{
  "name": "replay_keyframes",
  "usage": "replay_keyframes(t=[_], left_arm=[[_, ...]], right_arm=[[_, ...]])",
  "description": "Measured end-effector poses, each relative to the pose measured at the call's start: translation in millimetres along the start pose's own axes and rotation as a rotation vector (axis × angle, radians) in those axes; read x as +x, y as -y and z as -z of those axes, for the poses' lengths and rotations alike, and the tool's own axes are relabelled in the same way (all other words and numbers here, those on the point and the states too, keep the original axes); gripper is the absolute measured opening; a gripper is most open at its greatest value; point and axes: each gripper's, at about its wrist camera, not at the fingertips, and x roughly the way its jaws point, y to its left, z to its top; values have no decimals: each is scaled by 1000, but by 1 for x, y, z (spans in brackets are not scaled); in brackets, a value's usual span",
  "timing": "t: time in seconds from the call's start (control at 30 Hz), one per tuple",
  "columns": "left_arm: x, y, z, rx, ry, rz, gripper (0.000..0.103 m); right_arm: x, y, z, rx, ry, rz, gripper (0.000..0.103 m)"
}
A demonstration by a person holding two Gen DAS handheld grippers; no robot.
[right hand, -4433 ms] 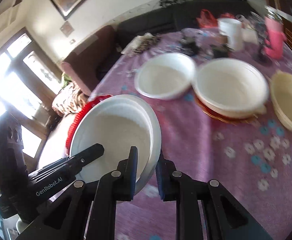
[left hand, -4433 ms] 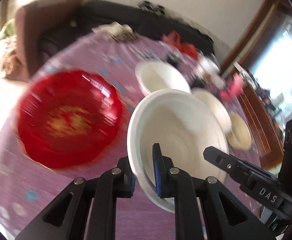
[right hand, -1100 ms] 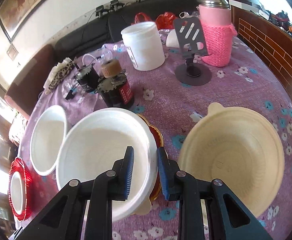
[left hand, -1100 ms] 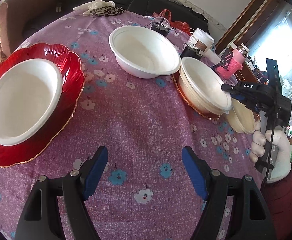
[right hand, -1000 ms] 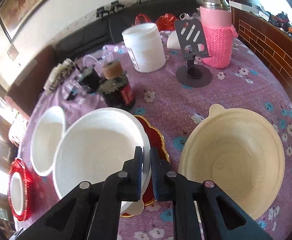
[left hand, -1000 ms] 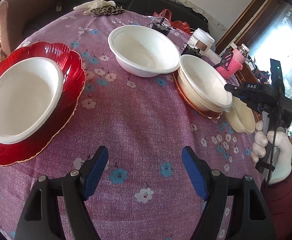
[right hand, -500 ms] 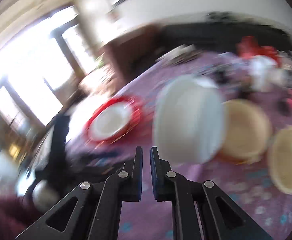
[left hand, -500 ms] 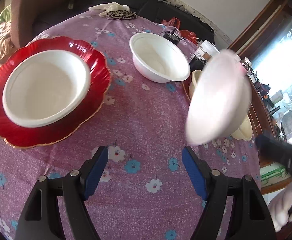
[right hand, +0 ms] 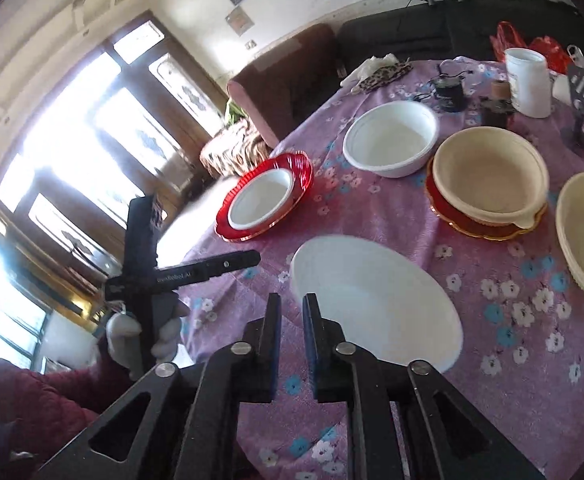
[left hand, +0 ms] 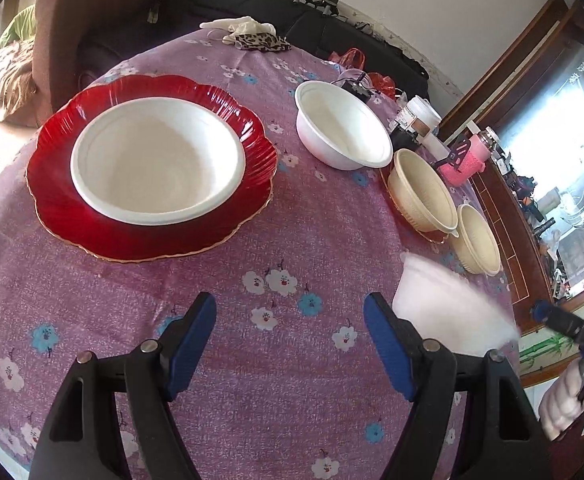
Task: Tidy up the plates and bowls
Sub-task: 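Grasp the top white bowl rim with the right gripper and lift it, then carry the white bowl to the red plate with the right gripper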
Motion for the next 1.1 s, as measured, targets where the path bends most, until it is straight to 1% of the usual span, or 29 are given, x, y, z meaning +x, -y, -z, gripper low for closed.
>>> replay_keyframes(t=[0.03,0.07,0.1,0.13,0.17,0.2,0.27,0.33,0.4,0.43,0.5,0.6,0.7,0.87,1.0,1.07,1.1], left_arm=[[0,0,-1,3,4,3,76],[0,1,-2,8,6,1,76],[1,2,-4,9,8,-4,76],[2,3,-5,9,9,-6,76],[4,6,-7,9,7,-9,76],[6,8,-8,14,6,-13,76],[10,17,-11,32,4,-22,76],[15,29,-13,60,-6,-19,76],[20,42,-13,99,-22,-1,75],[22,47,-11,117,-27,3,75],[28,54,-8,142,-40,8,75],[42,52,-4,121,-79,9,75],[52,54,2,112,-107,2,75],[56,67,15,157,-131,4,75],[61,73,27,179,-163,15,75],[65,74,31,175,-180,18,75],[67,75,33,172,-189,19,74]], right_arm=[[-5,6,-3,20,32,19,37],[-8,11,-6,40,64,58,52],[-11,14,-9,56,87,98,57],[-9,20,-13,79,110,160,60],[-4,32,-17,114,121,218,60],[0,41,-19,148,132,250,60],[12,59,-25,203,133,305,60],[25,72,-27,227,114,327,60],[29,77,-25,245,106,322,60],[30,79,-21,252,102,306,60],[28,78,-12,247,97,306,60],[27,73,2,231,82,328,60],[26,70,18,237,71,315,60],[29,65,37,254,55,280,60],[43,56,47,236,16,285,60],[48,52,52,230,8,308,60],[49,51,53,230,6,309,60]])
